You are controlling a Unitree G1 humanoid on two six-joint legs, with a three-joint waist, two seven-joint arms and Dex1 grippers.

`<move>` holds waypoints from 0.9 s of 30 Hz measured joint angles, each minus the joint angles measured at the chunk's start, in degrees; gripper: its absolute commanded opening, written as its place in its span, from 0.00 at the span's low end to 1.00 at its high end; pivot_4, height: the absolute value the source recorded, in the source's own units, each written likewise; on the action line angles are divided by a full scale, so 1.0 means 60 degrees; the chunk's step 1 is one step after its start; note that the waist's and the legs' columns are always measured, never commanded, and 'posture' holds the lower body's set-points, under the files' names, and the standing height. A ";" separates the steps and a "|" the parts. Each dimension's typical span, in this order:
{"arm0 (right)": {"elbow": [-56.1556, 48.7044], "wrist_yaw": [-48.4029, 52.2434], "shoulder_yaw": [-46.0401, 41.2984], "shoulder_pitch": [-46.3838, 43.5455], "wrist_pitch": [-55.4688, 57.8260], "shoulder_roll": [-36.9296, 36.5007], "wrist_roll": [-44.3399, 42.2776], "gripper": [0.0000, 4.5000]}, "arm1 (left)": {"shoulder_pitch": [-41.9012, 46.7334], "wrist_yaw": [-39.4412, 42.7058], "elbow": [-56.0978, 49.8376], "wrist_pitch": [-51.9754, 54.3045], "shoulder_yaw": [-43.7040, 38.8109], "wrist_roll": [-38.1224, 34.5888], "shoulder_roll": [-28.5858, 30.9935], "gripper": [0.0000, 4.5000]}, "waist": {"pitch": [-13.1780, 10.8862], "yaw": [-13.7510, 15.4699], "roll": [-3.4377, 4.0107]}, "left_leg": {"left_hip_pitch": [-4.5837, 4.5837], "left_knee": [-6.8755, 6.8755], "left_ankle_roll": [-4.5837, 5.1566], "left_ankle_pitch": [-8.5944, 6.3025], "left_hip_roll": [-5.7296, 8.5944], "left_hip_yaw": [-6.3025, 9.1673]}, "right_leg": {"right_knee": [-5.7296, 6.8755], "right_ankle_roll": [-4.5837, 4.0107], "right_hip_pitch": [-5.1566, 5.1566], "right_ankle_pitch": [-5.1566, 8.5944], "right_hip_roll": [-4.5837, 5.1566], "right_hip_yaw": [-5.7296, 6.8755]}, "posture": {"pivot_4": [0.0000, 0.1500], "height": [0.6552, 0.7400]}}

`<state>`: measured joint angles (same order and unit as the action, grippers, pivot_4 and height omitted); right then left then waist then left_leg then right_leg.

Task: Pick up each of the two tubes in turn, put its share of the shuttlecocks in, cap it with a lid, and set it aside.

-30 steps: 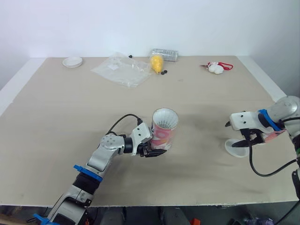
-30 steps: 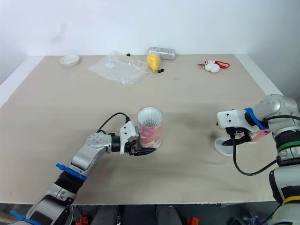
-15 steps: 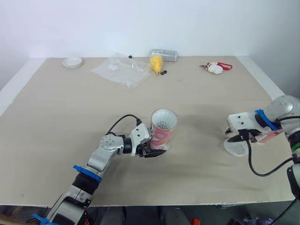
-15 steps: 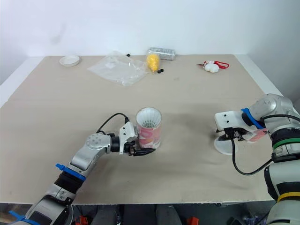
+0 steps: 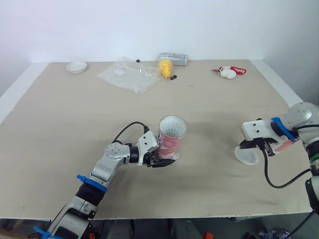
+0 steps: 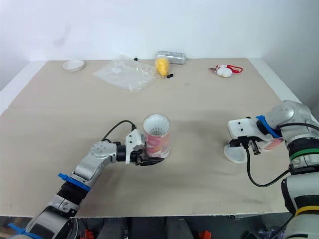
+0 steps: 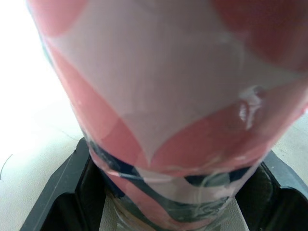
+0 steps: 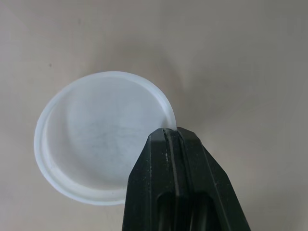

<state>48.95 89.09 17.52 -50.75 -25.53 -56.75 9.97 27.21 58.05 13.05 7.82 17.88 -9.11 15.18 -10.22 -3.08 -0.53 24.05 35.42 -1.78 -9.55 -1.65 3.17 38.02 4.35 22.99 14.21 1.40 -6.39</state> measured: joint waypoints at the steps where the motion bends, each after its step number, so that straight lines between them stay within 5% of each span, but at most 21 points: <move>1: -0.0442 0.0022 -0.0152 0.0203 0.0142 -0.0022 -0.0276 0.01 | 0.0001 0.0007 0.0015 -0.0008 -0.0007 0.0000 0.0010 0.73 | 0.0002 -0.0008 0.0002 | -0.0002 0.0000 0.0000 0.0000 0.0000 0.0002 | 0.0001 0.0000 -0.0003 0.0000 -0.0001 -0.0001 | 1.00 1.00; 16: -0.4648 -0.0050 -0.1507 0.0946 0.2070 -0.0376 -0.2420 0.01 | 0.0162 0.0164 0.0352 -0.0238 -0.0039 -0.0005 0.0057 0.73 | 0.0004 -0.0074 0.0006 | -0.0035 0.0002 0.0000 0.0000 -0.0001 -0.0001 | 0.0005 -0.0041 -0.0030 0.0022 -0.0001 -0.0006 | 1.00 1.00; 27: -0.6399 0.0116 -0.1342 -0.2203 0.4862 0.0850 -0.4005 0.01 | 0.0289 0.0258 0.0605 -0.0417 -0.0013 -0.0006 0.0152 0.73 | 0.0011 -0.0186 0.0006 | -0.0030 0.0002 0.0000 0.0000 -0.0001 -0.0003 | 0.0006 -0.0042 -0.0020 0.0017 0.0004 -0.0005 | 1.00 1.00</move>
<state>10.55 89.79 9.47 -63.97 3.64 -51.65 -14.06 28.95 59.60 16.68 5.32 17.80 -9.14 16.09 -10.16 -4.19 -0.50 23.87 35.43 -1.78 -9.55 -1.66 3.15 38.06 4.10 22.87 14.31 1.43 -6.42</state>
